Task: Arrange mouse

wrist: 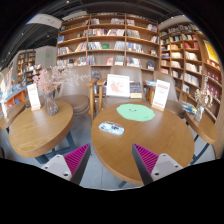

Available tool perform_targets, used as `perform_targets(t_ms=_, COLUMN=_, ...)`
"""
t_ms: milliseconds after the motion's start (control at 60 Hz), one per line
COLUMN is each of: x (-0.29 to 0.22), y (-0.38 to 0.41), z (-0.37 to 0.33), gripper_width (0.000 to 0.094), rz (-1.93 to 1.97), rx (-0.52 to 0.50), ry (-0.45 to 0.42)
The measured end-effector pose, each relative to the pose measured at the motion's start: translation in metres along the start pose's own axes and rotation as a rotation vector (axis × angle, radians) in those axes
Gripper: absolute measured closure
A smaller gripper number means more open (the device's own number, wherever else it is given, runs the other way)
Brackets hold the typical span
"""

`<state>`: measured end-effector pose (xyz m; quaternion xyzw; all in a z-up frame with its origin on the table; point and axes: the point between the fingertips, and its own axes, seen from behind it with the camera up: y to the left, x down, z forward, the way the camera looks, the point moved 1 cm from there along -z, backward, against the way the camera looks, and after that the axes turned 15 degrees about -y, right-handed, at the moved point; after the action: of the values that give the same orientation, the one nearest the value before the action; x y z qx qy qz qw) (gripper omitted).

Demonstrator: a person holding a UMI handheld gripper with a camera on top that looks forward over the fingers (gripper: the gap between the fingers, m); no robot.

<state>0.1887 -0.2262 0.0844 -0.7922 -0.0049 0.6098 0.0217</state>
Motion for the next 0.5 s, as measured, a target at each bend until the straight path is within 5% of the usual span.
perform_targets(t_ms=500, x=0.027, y=-0.028, z=0.093, gripper_width=0.0085, rz=0.024, rx=-0.011, ry=0.078)
